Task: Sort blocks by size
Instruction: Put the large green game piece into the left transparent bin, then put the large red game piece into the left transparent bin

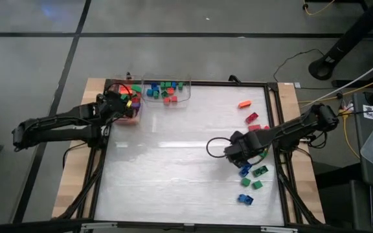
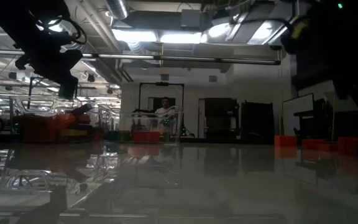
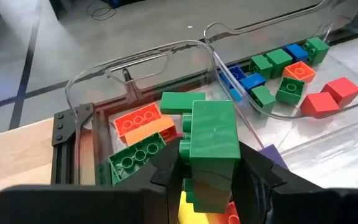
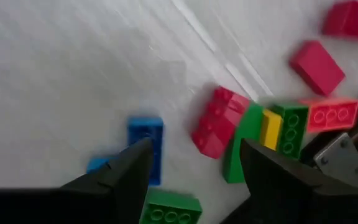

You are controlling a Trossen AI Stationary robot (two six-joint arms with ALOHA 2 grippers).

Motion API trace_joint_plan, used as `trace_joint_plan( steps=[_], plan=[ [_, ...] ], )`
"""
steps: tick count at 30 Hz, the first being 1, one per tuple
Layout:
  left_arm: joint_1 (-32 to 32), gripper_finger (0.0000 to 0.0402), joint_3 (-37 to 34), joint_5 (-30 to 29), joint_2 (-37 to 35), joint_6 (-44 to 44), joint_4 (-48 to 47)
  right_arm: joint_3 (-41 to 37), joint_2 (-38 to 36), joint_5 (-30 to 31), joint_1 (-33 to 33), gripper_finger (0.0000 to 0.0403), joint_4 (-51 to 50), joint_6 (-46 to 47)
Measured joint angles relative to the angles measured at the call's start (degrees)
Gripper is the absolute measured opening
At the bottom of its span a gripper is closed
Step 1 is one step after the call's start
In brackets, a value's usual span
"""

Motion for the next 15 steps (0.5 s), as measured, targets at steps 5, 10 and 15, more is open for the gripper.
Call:
trace_joint_plan(
  steps=[5,10,15],
  plan=[
    [0.0,0.0098,0.0,0.1,0.0,2.2,0.0,-4.3,0.0,-3.2,0.6,0.0241,0.4,1.7],
    [0.0,0.0133,0.0,0.1,0.0,-0.6,0.0,-7.3,0.0,-3.4,0.6,0.0241,0.8,5.1],
    [0.0,0.0182,0.0,0.7,0.0,-2.9,0.0,-10.7,0.0,-3.0,0.6,0.0241,3.7,6.8]
  ],
)
